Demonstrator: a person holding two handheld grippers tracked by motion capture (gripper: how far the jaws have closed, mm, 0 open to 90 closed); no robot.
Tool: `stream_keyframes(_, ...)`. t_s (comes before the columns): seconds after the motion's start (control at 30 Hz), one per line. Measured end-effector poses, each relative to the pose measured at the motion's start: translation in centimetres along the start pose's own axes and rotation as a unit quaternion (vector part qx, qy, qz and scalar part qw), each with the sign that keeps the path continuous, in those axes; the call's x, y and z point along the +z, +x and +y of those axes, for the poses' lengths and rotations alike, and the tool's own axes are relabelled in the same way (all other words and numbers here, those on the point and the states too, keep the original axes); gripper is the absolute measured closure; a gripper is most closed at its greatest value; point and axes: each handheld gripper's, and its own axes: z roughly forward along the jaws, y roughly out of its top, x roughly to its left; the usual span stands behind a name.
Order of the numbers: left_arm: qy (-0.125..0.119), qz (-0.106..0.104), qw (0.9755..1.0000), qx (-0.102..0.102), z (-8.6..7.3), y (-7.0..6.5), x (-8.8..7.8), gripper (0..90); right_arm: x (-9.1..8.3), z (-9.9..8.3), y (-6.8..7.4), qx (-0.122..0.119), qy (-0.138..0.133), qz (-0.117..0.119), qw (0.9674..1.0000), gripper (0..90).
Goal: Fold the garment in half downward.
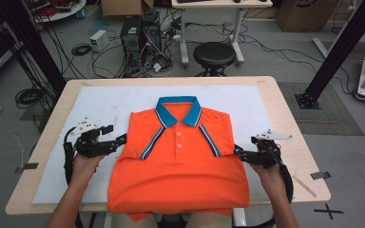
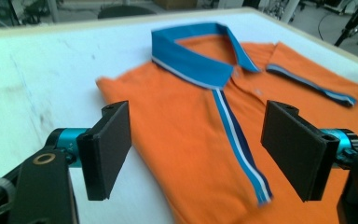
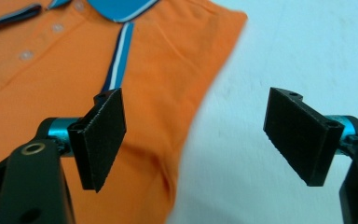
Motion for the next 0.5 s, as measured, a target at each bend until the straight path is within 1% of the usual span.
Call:
stream_keyframes(0.1,-0.001,-0.004,1.0,0.009,0.9,0.8,0.7,24.5,1.1,1.4,-0.3,-0.011,0.002,0.01,0.9999,21.4)
stream_keyframes(0.17,-0.001,-0.005,0.9999,0.01,1.5,1.3,1.2,24.5,1.9,2.3,-0.6,-0.009,0.005,0.013,0.9999,21.4)
stream_keyframes(0.23,-0.008,-0.008,0.9999,0.012,2.0,1.7,1.6,24.5,2.6,3.1,-0.9,-0.011,0.006,0.015,0.9998,21.4)
stream_keyframes(0.3,-0.006,-0.014,0.9998,0.013,2.4,2.1,2.2,24.6,3.2,3.9,-1.1,-0.014,0.003,0.017,0.9998,21.4)
stream_keyframes(0.33,-0.001,-0.019,0.9997,0.015,2.6,2.3,2.6,24.8,3.5,4.3,-1.2,-0.015,0.005,0.019,0.9997,21.4)
stream_keyframes(0.37,-0.002,-0.027,0.9996,0.012,2.8,2.6,2.9,25.2,3.8,4.7,-1.4,-0.012,0.011,0.021,0.9996,21.4)
stream_keyframes(0.4,0.0,-0.031,0.9994,0.011,2.9,2.9,3.3,28.0,4.1,5.1,-1.6,-0.009,0.017,0.023,0.9995,21.4)
stream_keyframes(0.47,0.009,-0.03,0.9994,0.017,3.1,3.4,4.1,28.8,4.8,5.8,-2.0,-0.005,0.021,0.029,0.9994,21.5)
stream_keyframes(0.5,0.011,-0.03,0.9994,0.014,3.3,3.7,4.5,28.9,5.2,6.1,-2.2,-0.005,0.024,0.03,0.9993,21.6)
